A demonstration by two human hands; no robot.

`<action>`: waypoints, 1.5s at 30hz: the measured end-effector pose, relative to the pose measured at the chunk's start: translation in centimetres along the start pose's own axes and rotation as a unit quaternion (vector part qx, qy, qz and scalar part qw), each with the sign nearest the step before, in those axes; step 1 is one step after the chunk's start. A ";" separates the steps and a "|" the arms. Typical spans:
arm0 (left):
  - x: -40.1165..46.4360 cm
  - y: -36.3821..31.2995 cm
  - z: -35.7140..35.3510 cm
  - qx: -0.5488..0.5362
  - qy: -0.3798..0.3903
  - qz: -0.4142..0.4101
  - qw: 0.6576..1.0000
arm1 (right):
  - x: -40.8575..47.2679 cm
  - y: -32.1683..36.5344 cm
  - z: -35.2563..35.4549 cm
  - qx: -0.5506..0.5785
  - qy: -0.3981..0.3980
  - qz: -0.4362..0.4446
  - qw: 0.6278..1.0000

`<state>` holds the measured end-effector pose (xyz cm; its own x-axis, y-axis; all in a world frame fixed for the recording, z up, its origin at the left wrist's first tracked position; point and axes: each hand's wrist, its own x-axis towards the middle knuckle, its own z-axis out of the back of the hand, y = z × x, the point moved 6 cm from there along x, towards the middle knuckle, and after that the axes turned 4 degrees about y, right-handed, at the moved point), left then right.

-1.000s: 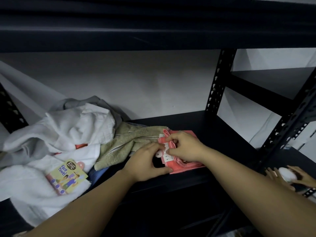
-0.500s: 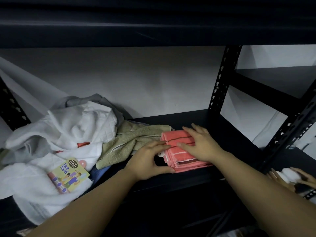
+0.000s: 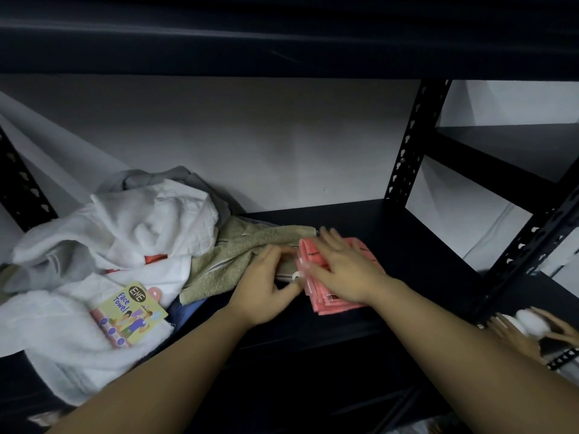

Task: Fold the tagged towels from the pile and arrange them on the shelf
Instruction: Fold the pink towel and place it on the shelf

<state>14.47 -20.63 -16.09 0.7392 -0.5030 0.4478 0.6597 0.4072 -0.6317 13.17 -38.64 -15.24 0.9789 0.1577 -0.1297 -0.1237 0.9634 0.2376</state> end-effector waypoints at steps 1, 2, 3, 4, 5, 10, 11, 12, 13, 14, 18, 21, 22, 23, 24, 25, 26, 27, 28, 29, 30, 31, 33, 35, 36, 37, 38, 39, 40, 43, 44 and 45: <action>0.0 0.4 0.1 -0.009 -0.009 0.019 1.000 | 0.0 0.5 -0.9 -0.010 0.017 0.007 1.000; 0.0 0.8 0.2 -0.017 -0.012 0.036 0.999 | 0.1 0.7 -1.7 -0.022 0.024 0.006 0.999; 0.1 1.1 0.1 -0.021 -0.010 0.047 0.999 | 0.3 0.5 -2.1 -0.026 0.025 0.002 0.999; 0.2 1.3 -0.1 -0.020 -0.005 0.053 0.998 | 0.3 0.4 -2.1 -0.022 0.023 -0.002 0.999; 0.3 1.4 -0.2 -0.015 0.002 0.054 0.998 | 0.3 0.3 -1.9 -0.013 0.021 -0.003 1.000; 0.7 1.6 -0.7 -0.017 0.047 0.052 0.997 | -2.2 0.4 -0.7 0.049 -0.082 0.000 0.995; 0.9 1.7 -0.8 -0.022 0.062 0.055 0.996 | -3.1 0.6 -0.8 0.048 -0.093 -0.002 0.995; 1.0 1.7 -1.0 -0.018 0.080 0.056 0.995 | -4.1 0.8 -1.2 0.039 -0.090 -0.006 0.995; 1.2 1.7 -1.1 -0.006 0.098 0.053 0.994 | -4.9 0.9 -1.7 0.023 -0.077 -0.011 0.997; 1.4 1.6 -1.3 0.009 0.119 0.049 0.992 | -5.6 1.0 -2.2 0.005 -0.063 -0.015 0.998; 2.6 1.0 -1.8 0.066 0.174 0.008 0.983 | -7.0 1.0 -3.2 -0.027 -0.046 -0.018 0.998; 3.3 1.2 -2.1 0.108 0.190 -0.013 0.976 | -7.9 0.8 -3.6 -0.020 -0.036 -0.011 0.999; 3.3 1.0 -2.2 0.114 0.192 -0.025 0.975 | -8.2 0.6 -3.9 -0.019 -0.036 -0.006 0.999; 3.3 0.8 -2.1 0.116 0.194 -0.037 0.973 | -8.4 0.4 -4.1 -0.010 -0.042 0.001 0.999; 3.2 0.5 -2.1 0.111 0.197 -0.047 0.973 | -8.8 0.2 -4.1 0.012 -0.056 0.009 0.998; 3.0 0.2 -2.0 0.102 0.200 -0.058 0.973 | -9.1 0.0 -4.0 0.052 -0.075 0.014 0.996; 2.9 0.1 -1.9 0.091 0.199 -0.066 0.973 | -9.5 -0.2 -3.7 0.104 -0.095 0.015 0.990; 2.8 0.1 -1.8 0.077 0.196 -0.071 0.975 | -10.0 -0.4 -3.4 0.163 -0.113 0.010 0.980; 2.8 0.0 -1.8 0.061 0.190 -0.074 0.977 | -10.5 -0.6 -3.0 0.220 -0.129 0.002 0.967; 2.9 0.0 -1.7 0.047 0.187 -0.075 0.978 | -10.8 -0.8 -2.6 0.267 -0.142 -0.006 0.953; 3.0 0.0 -1.7 0.038 0.186 -0.072 0.979 | -11.2 -0.9 -2.2 0.298 -0.153 -0.016 0.942; 3.1 -0.1 -1.7 0.032 0.187 -0.067 0.980 | -11.4 -1.1 -1.8 0.320 -0.161 -0.024 0.933; 3.4 -0.5 -1.8 0.014 0.194 -0.064 0.979 | -11.7 -1.4 -0.8 0.358 -0.179 -0.039 0.916; 3.8 -1.3 -1.9 -0.024 0.209 -0.060 0.976 | -12.0 -1.9 0.5 0.412 -0.195 -0.051 0.889; 3.9 -1.8 -2.0 -0.063 0.225 -0.041 0.972 | -12.0 -2.3 1.1 0.450 -0.199 -0.055 0.869; 4.1 -2.2 -2.3 -0.121 0.243 -0.007 0.963 | -12.0 -2.6 1.6 0.491 -0.198 -0.059 0.846; 4.3 -2.7 -2.5 -0.186 0.257 0.031 0.948 | -11.9 -2.9 2.2 0.531 -0.190 -0.063 0.824; 4.4 -3.5 -2.7 -0.253 0.265 0.063 0.928 | -11.7 -3.2 2.7 0.566 -0.178 -0.065 0.802; 4.7 -4.1 -2.9 -0.309 0.269 0.087 0.908 | -11.4 -3.6 3.3 0.597 -0.163 -0.062 0.783; 5.9 -5.5 -3.6 -0.393 0.289 0.117 0.865 | -10.5 -5.0 4.9 0.648 -0.127 -0.065 0.748; 6.3 -5.7 -4.0 -0.400 0.292 0.120 0.860 | -10.2 -5.8 5.3 0.652 -0.119 -0.075 0.745; 6.8 -5.8 -4.5 -0.406 0.286 0.127 0.859 | -9.7 -6.6 5.6 0.652 -0.113 -0.082 0.745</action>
<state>15.12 -29.83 -12.21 0.5044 -0.8634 -0.0066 0.0043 0.0101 -0.9999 5.43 -47.72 -10.17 0.9840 -0.1225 -0.1294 0.1191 -0.0876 0.9890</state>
